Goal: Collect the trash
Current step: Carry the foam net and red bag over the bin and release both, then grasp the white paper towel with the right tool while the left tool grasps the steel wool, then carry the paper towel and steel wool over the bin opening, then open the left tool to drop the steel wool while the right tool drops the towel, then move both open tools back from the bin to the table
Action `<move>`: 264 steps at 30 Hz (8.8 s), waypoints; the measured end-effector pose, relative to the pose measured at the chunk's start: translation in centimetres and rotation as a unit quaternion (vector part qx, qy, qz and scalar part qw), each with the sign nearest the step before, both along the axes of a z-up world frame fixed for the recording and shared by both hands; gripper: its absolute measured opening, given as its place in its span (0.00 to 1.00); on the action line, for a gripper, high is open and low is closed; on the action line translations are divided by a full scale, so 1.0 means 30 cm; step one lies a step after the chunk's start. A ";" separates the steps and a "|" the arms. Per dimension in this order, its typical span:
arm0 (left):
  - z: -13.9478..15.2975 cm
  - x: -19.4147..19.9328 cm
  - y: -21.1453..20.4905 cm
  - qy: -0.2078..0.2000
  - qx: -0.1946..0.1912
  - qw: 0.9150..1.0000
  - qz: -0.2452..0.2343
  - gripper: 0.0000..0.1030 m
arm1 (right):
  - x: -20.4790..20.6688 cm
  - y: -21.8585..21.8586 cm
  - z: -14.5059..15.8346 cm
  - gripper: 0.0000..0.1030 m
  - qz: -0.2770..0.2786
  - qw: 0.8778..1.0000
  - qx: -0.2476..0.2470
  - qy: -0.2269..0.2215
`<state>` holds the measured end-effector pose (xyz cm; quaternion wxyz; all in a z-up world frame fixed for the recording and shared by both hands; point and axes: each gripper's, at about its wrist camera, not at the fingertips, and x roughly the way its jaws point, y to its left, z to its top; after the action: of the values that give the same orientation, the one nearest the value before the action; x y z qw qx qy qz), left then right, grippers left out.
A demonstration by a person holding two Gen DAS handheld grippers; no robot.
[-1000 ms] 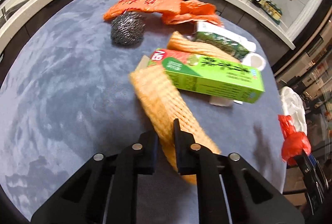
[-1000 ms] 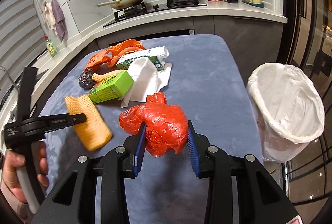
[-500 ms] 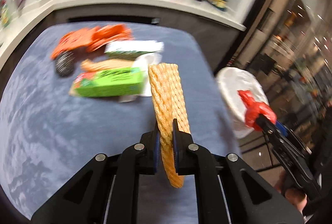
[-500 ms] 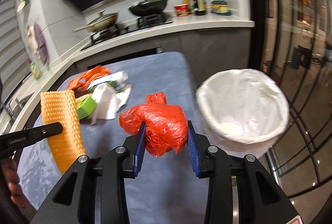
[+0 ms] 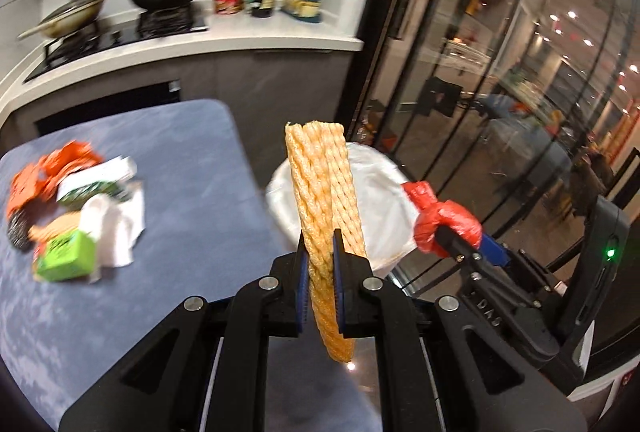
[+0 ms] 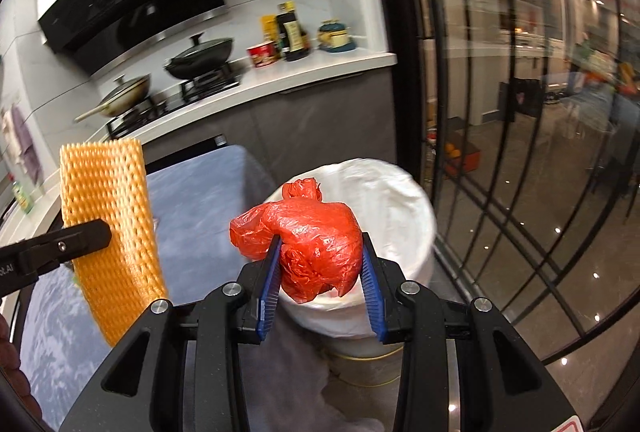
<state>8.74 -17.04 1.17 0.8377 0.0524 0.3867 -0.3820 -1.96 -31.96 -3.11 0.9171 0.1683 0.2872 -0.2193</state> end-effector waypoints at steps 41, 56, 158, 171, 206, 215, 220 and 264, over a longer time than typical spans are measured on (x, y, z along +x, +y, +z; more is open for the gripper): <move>-0.080 0.134 -0.390 -0.024 0.057 0.998 -0.021 0.43 | 0.230 -0.248 -0.026 0.51 -0.045 0.998 -0.024 0.036; -0.015 0.157 -0.236 -0.030 0.032 0.999 0.026 0.69 | 0.161 -0.199 0.065 0.64 -0.046 0.998 -0.035 -0.005; -0.101 0.295 0.789 0.036 -0.008 0.974 0.223 0.48 | 0.293 0.427 0.116 0.05 0.127 0.991 0.013 -0.029; -0.067 0.090 0.521 0.019 0.012 0.990 0.141 0.48 | 0.051 0.214 0.164 0.05 0.056 0.997 0.009 -0.058; -0.071 -0.029 -0.115 -0.019 0.057 0.998 0.004 0.48 | 0.062 -0.161 0.152 0.05 -0.008 0.998 -0.009 -0.056; -0.111 0.019 -0.238 -0.019 0.070 0.997 -0.012 0.48 | 0.148 -0.220 0.097 0.05 -0.011 1.000 -0.006 -0.022; -0.143 0.047 -0.287 -0.013 0.076 0.997 -0.017 0.48 | 0.191 -0.244 0.059 0.05 -0.010 1.000 -0.004 -0.002; -0.124 0.147 -0.264 -0.025 0.074 0.997 0.022 0.82 | 0.261 -0.168 0.080 0.48 -0.013 0.999 -0.036 -0.011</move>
<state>13.15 -24.97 -2.54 0.8491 0.1150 0.3940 -0.3325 5.87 -36.99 -0.71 0.9229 0.1411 0.2669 -0.2392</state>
